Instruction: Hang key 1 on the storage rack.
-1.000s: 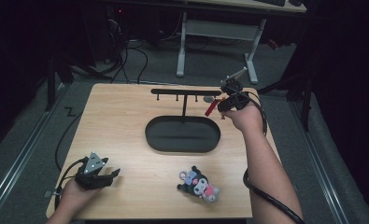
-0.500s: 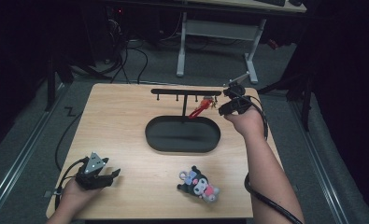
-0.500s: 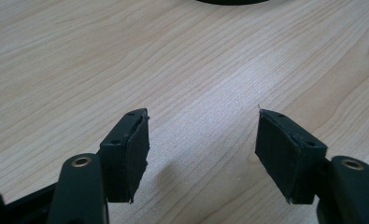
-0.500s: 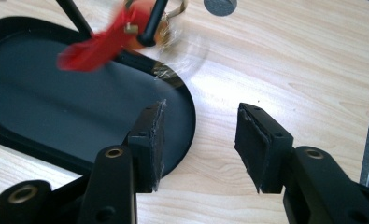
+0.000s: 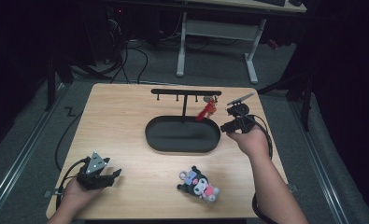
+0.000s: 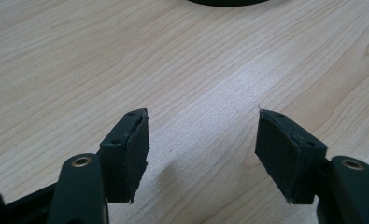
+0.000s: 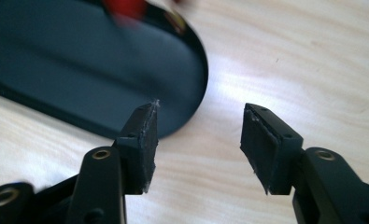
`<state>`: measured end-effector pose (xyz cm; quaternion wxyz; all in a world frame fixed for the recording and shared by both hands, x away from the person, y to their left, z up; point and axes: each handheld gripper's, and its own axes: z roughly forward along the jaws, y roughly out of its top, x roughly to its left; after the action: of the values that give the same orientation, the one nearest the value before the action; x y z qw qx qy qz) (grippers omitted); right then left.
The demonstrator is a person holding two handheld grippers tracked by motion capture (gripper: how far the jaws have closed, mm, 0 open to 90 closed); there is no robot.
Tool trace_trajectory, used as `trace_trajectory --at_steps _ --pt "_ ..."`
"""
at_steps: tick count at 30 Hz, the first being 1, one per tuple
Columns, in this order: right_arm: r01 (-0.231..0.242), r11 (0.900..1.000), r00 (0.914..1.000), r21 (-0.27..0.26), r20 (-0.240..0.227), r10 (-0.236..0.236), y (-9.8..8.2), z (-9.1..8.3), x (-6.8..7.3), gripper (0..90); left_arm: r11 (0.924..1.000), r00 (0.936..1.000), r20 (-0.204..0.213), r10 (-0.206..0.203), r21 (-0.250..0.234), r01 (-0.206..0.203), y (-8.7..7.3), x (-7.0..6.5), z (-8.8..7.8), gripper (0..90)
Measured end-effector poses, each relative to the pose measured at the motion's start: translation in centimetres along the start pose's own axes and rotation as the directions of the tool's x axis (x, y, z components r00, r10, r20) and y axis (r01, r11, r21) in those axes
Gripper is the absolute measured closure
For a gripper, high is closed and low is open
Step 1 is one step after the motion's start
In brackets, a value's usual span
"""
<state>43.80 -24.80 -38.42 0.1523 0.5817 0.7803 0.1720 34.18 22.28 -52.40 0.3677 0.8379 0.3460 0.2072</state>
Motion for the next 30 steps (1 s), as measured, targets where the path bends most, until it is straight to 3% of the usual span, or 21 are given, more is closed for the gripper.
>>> trace_trajectory --at_steps 10,16,23,27,29,30 --pt "-0.026 0.999 0.9996 -0.033 -0.011 0.026 -6.1 1.9 -0.2 43.4 1.0000 1.0000 -0.001 0.004 0.008 -0.004 0.0 -0.2 0.2 35.2" --pt "-0.052 0.994 0.9980 -0.095 -0.040 0.049 -10.3 3.7 -0.3 42.8 0.9999 1.0000 -0.001 0.005 0.010 -0.005 0.1 -0.2 0.2 35.3" --pt "-0.094 0.972 0.9936 -0.213 -0.082 0.079 -15.0 4.0 0.1 42.6 0.9999 1.0000 0.000 0.005 0.011 -0.005 0.1 -0.3 0.4 35.3" --pt "-0.121 0.951 0.9899 -0.285 -0.106 0.095 -17.7 3.3 0.5 42.4 1.0000 1.0000 0.003 0.003 0.007 -0.003 0.2 -0.5 0.6 35.2" --pt "-0.116 0.949 0.9863 -0.293 -0.146 0.076 -18.5 2.7 0.7 41.1 1.0000 1.0000 0.006 0.006 0.007 -0.006 0.3 -0.5 0.7 35.3" --pt "-0.109 0.943 0.9882 -0.313 -0.137 0.069 -18.8 2.3 0.8 41.2 0.9999 0.9999 0.005 0.012 0.006 -0.012 0.4 -0.6 0.7 35.2"
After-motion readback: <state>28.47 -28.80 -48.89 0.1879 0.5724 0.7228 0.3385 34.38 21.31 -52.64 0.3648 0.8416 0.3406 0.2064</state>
